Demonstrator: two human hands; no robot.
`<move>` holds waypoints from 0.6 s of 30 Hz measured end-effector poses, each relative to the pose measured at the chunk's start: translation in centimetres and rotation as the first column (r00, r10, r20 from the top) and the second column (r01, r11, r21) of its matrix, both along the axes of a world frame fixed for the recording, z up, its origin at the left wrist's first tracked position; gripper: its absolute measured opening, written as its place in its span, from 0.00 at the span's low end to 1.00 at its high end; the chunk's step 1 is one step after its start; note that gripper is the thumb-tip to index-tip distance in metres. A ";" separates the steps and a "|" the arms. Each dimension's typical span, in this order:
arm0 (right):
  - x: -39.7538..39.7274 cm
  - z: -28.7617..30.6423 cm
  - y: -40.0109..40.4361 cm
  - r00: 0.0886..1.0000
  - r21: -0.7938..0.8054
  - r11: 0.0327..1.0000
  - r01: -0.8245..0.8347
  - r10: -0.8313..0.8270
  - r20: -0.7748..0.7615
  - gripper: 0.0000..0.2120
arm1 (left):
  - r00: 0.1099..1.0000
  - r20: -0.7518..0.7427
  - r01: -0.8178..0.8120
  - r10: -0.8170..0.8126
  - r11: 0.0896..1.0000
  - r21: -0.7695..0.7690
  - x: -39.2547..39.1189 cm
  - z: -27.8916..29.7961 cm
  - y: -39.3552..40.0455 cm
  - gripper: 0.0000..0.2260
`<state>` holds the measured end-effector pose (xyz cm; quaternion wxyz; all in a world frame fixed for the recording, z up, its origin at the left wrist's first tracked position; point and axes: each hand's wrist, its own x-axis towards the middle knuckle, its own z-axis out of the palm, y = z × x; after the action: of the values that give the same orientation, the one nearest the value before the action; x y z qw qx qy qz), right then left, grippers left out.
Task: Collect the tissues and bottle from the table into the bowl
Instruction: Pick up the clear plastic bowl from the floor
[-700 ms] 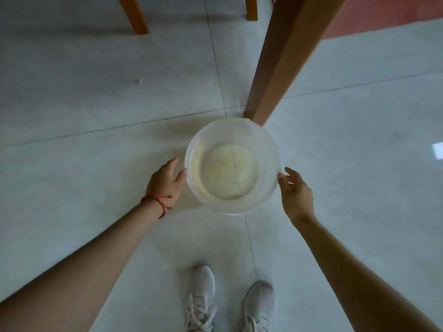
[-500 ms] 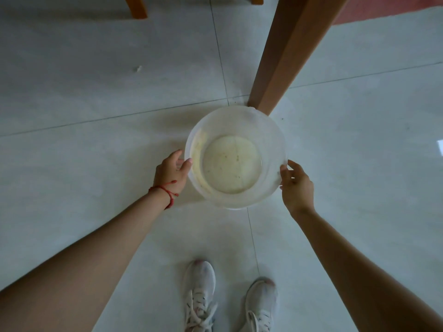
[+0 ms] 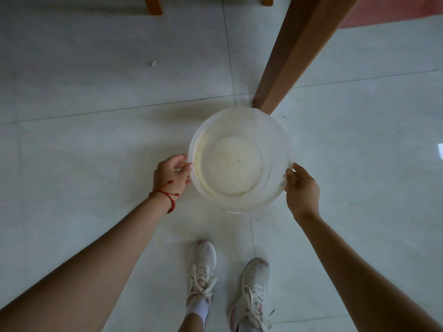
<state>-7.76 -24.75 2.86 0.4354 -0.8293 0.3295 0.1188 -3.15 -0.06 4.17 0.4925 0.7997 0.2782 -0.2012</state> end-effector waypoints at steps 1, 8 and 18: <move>-0.4 1.1 0.1 1.000 0.005 1.000 -0.006 0.006 0.001 0.15 | 1.000 0.002 -0.016 0.016 1.000 -0.008 -0.4 1.0 0.1 0.15; -2.3 10.1 0.9 0.998 -0.008 0.998 -0.065 0.065 0.004 0.15 | 0.990 0.023 -0.136 0.137 0.990 -0.031 -4.0 8.1 1.1 0.15; -4.2 24.7 0.6 0.993 -0.004 0.994 -0.109 0.109 0.041 0.17 | 0.980 0.085 -0.176 0.180 0.983 -0.058 -7.7 21.5 1.2 0.14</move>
<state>-11.93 -24.14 27.53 0.4342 -0.8488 0.2746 0.1251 -10.82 1.13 25.68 0.5405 0.7673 0.3209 -0.1271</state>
